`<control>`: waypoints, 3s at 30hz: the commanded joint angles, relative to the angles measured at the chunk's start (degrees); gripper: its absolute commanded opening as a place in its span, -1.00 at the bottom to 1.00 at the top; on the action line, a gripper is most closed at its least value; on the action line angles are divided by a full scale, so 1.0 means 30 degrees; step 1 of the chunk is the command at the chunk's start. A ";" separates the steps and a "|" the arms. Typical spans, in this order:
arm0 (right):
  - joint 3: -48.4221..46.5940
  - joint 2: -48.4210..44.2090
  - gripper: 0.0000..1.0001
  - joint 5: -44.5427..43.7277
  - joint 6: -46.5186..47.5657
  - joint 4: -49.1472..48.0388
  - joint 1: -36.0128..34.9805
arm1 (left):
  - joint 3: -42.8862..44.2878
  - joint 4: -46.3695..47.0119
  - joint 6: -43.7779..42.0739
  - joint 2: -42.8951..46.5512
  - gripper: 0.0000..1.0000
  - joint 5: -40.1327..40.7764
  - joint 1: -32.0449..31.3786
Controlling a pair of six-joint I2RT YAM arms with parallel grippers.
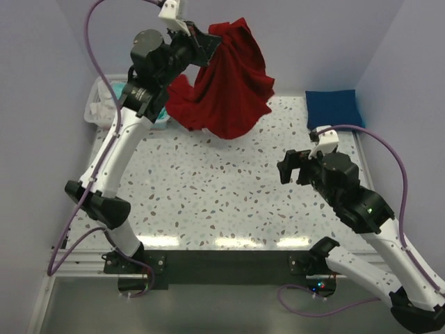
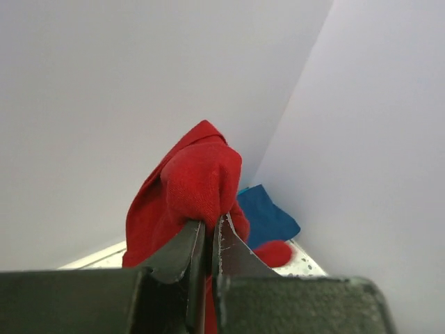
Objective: Fold and stack the t-shirts
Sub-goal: Move the tshirt to the center of the board, then flatten the tshirt out
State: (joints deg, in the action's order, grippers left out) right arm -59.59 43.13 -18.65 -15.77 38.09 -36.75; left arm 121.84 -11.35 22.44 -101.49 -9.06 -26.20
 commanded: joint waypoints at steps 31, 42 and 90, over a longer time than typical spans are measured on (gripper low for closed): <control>0.3837 0.7385 0.97 0.9877 -0.1393 -0.2058 -0.0112 | -3.0475 -0.2484 0.6669 1.7104 0.52 0.2961 -0.3889; 0.4747 1.3212 0.20 1.1986 -0.2389 -0.6364 -0.0112 | -2.9071 -0.3098 0.9156 1.0603 0.26 0.6475 -1.0370; 0.2461 1.1990 0.24 0.6130 -0.2829 -0.2294 0.4693 | -2.1278 -0.4886 0.3388 0.5269 0.26 0.6681 -0.6324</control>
State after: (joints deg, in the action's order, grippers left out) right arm -53.60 80.58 0.91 -23.51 30.85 -22.37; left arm 58.41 -23.22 26.55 -83.96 10.59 -43.16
